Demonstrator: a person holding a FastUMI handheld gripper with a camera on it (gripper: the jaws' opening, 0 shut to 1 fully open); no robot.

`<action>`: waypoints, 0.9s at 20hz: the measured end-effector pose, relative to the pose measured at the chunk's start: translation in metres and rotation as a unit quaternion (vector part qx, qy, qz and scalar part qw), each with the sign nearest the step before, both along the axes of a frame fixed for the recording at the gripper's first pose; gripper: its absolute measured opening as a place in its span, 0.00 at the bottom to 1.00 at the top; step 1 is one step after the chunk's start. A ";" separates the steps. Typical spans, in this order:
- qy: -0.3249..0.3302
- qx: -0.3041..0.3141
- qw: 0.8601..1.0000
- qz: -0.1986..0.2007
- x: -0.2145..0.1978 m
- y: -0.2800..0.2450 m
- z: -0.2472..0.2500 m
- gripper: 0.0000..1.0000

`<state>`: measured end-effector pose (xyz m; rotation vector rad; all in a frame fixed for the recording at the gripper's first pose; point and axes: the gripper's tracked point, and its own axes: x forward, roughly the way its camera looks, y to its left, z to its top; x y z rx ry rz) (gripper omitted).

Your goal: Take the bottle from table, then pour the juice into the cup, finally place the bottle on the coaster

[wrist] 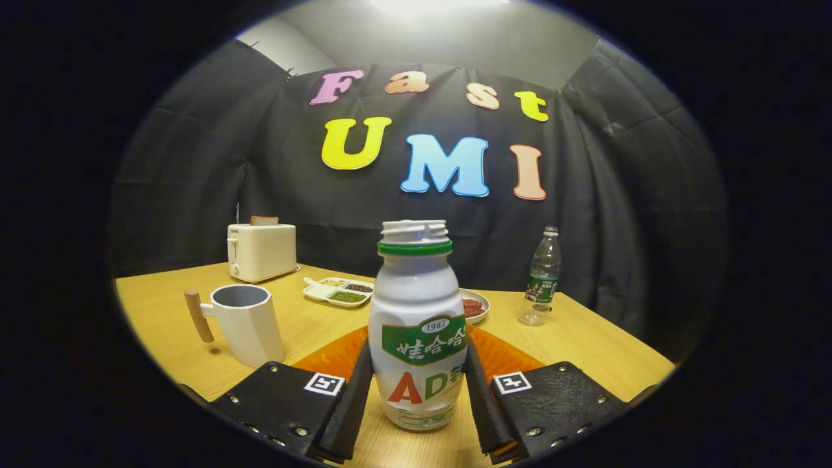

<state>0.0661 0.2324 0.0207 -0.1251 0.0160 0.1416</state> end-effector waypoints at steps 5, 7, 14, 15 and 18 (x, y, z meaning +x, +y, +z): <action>0.006 -0.061 0.998 0.003 0.006 0.005 0.008 0.69; 0.010 -0.084 0.996 0.008 0.009 0.010 0.009 0.69; 0.014 -0.165 0.986 0.015 0.017 0.022 0.014 0.69; 0.014 -0.177 0.984 0.017 0.017 0.024 0.014 0.69; 0.014 -0.213 0.977 0.020 0.021 0.030 0.014 0.69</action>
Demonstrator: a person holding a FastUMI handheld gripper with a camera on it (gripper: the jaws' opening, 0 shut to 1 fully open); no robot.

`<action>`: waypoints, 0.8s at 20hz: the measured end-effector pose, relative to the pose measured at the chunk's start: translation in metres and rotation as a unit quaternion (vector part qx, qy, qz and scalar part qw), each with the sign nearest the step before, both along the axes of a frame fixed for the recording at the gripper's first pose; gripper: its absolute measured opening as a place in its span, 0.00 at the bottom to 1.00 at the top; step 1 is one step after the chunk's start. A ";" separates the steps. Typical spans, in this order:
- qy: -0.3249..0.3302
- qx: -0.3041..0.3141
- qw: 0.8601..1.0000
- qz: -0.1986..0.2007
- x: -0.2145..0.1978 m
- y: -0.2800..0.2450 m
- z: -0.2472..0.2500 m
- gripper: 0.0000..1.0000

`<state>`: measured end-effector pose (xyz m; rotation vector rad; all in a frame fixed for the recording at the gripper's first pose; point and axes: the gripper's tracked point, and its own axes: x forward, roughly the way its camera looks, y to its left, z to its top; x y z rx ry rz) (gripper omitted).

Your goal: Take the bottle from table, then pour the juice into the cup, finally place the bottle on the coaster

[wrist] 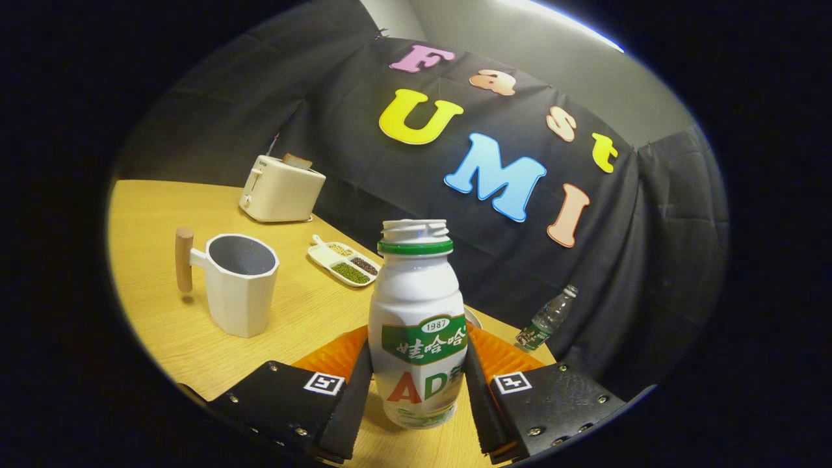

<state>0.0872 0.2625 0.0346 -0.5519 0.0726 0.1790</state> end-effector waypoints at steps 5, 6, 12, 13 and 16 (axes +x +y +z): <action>0.005 -0.047 0.999 0.011 0.003 0.014 -0.002 0.69; 0.007 -0.057 0.998 0.015 0.004 0.018 -0.004 0.69; 0.001 -0.134 0.990 0.037 0.008 0.039 -0.005 0.69; 0.000 -0.147 0.988 0.039 0.008 0.040 -0.005 0.69; -0.002 -0.169 0.985 0.041 0.008 0.045 -0.005 0.69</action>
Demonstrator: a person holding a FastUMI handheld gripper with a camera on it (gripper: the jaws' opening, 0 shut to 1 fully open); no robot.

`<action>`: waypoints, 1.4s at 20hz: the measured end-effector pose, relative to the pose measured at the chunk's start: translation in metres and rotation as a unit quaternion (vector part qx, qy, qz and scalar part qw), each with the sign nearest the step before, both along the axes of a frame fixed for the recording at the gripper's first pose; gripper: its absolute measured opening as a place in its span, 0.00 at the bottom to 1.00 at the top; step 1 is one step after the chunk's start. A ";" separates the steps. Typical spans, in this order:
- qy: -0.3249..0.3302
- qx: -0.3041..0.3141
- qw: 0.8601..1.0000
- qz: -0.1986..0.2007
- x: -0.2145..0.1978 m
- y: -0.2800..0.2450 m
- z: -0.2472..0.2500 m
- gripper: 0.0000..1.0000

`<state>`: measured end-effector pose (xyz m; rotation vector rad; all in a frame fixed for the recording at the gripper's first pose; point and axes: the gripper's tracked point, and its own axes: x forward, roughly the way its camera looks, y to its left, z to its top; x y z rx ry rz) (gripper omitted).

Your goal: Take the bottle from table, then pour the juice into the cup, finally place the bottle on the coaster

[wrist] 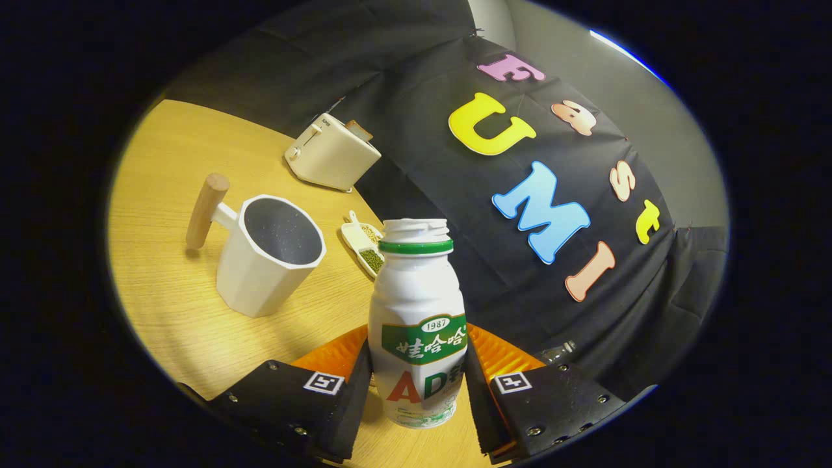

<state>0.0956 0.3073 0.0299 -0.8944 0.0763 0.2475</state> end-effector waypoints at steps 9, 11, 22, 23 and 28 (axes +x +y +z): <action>-0.012 -0.063 0.998 0.009 -0.002 0.009 0.003 0.69; -0.017 -0.080 0.997 0.008 -0.002 0.009 0.003 0.69; -0.037 -0.141 0.989 0.005 0.004 0.009 0.005 0.69; -0.040 -0.149 0.988 0.004 0.003 0.008 0.006 0.69; -0.041 -0.169 0.985 0.006 0.004 0.008 0.004 0.69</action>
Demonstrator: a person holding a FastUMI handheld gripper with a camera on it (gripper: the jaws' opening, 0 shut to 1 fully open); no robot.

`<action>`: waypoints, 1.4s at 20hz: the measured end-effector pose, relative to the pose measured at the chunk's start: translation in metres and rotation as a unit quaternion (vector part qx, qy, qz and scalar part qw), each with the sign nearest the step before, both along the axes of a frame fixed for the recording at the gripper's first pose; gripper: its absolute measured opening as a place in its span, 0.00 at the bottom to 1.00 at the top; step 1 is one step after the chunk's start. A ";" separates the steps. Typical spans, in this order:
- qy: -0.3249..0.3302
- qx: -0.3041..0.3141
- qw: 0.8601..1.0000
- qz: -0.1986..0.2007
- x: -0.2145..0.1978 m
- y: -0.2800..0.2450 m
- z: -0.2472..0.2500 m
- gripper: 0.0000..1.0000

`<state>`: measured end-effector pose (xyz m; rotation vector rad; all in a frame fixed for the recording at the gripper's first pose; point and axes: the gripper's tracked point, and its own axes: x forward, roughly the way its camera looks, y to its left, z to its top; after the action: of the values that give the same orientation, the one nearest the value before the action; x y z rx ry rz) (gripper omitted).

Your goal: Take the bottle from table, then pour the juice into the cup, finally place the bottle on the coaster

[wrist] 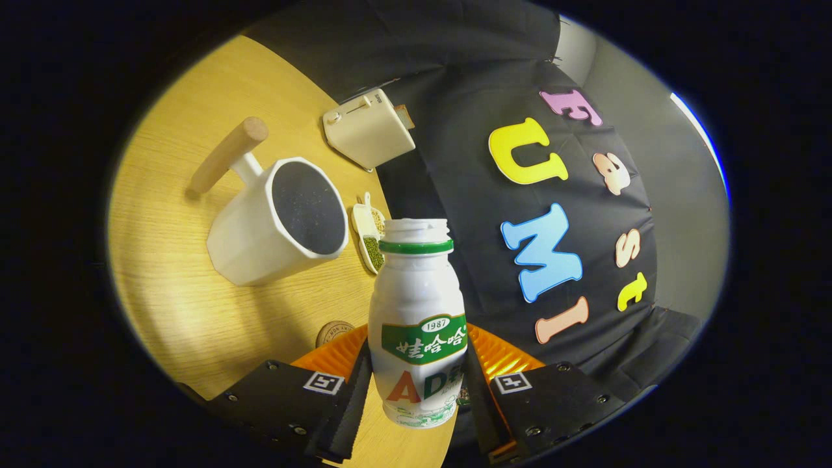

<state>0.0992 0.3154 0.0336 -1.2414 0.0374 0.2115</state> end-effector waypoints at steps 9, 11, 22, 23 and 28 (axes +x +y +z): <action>-0.010 -0.030 0.999 0.004 -0.001 0.004 0.008 0.69; -0.016 -0.044 0.999 0.004 0.000 0.003 0.011 0.69; -0.021 -0.088 0.996 0.007 -0.003 0.004 0.015 0.69; -0.020 -0.093 0.995 0.007 -0.004 0.006 0.015 0.69; -0.023 -0.120 0.993 0.008 -0.004 0.008 0.018 0.69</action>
<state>0.0947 0.3233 0.0515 -1.4856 0.0122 0.1956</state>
